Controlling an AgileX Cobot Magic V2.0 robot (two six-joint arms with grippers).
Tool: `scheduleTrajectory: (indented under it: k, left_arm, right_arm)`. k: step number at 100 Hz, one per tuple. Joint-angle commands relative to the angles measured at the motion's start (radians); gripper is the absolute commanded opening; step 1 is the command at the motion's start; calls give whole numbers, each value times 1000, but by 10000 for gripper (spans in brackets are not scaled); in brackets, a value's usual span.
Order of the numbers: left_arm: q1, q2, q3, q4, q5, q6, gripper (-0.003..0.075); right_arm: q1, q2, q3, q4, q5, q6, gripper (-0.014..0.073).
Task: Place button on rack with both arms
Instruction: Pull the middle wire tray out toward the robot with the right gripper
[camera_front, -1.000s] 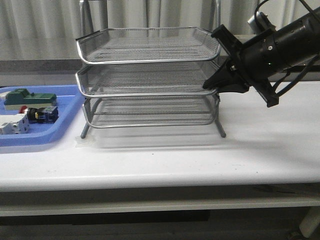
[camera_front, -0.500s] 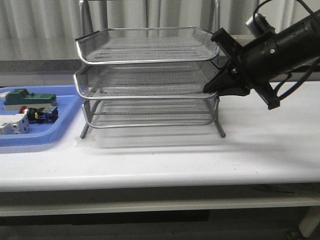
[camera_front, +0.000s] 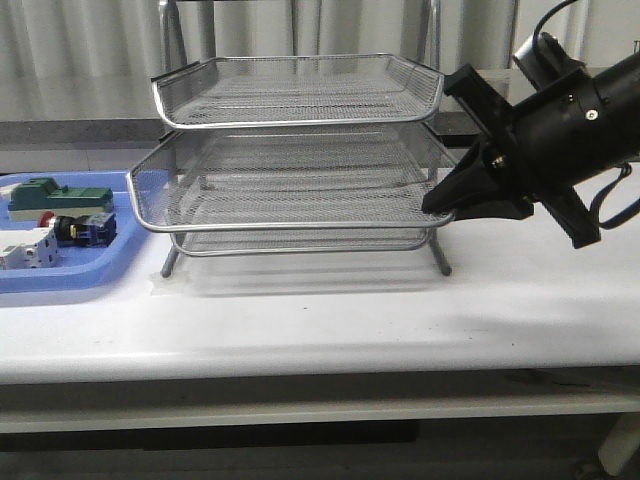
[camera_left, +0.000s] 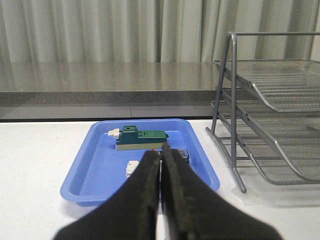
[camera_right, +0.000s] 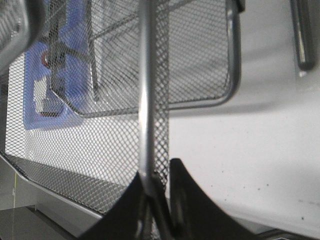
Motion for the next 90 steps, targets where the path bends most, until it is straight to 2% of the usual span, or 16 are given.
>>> scheduleTrajectory:
  k: [1,25,53,65,82,90]
  left_arm:
    - [0,-32,47,-7,-77,-10,4]
    - [0,-32,47,-7,-77,-10,4]
    - [0,-32,47,-7,-77,-10,4]
    - [0,-32,47,-7,-77,-10,4]
    - [0,-32,47,-7,-77,-10,4]
    - [0,-32,47,-7,-77,-10,4]
  right_arm:
    - [-2,-52,38,-26,20,17,-58]
    - [-2,-117,138,-28,3,-8,-58]
    - [-2,-167,161,-26,-16,-9,-32]
    - [-2,-186,161,-26,-27,-9,87]
    - [-2,-226,161,-26,-35,-9,372]
    - [-2,-250,161,-26,-41,-9,435]
